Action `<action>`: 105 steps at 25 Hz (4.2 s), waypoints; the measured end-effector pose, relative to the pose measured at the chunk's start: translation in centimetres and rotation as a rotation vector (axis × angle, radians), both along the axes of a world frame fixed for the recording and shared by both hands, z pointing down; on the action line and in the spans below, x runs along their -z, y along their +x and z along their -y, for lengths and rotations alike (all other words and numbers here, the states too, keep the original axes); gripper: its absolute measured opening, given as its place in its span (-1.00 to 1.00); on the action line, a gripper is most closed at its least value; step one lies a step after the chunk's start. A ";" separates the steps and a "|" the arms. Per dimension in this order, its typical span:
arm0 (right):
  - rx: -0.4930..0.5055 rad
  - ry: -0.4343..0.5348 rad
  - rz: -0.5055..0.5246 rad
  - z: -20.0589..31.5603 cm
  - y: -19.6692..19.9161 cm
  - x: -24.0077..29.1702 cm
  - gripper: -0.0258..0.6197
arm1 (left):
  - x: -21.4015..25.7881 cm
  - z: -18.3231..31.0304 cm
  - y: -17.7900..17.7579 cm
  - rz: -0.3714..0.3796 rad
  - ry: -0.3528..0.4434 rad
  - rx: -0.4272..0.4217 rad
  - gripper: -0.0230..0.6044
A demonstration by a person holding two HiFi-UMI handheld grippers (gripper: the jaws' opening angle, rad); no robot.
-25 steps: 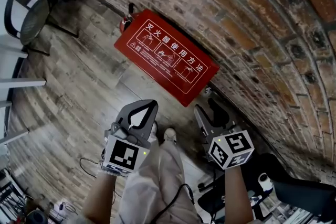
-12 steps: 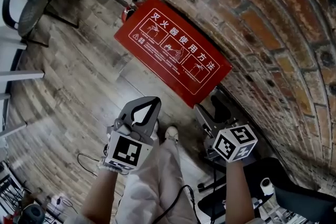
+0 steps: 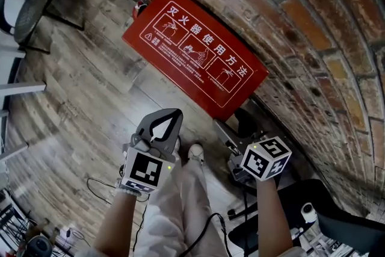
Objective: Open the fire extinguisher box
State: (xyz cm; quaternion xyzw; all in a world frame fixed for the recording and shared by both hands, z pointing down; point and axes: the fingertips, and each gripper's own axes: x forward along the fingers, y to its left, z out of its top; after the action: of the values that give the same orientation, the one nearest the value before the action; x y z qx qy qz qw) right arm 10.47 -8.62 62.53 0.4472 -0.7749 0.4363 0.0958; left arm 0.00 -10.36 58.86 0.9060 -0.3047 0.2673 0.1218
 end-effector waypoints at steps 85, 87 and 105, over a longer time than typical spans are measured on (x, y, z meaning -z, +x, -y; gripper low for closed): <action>0.009 0.280 -0.240 4.2 5.1 10.2 -0.52 | -4.7 1.6 3.8 0.044 -0.089 -0.025 -0.93; 0.002 0.291 -0.280 4.4 5.6 10.2 -0.59 | -4.7 1.6 3.8 0.045 -0.089 -0.027 -0.93; -0.077 0.330 -0.350 7.1 8.6 11.1 -0.67 | -4.6 1.5 3.7 0.039 -0.089 -0.019 -0.93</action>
State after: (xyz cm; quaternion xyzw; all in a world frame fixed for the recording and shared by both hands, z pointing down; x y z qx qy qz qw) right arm 19.11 -15.75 51.42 0.5545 -0.7898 0.2231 0.1375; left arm 3.74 -11.87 63.46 0.8972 -0.2860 0.2993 0.1536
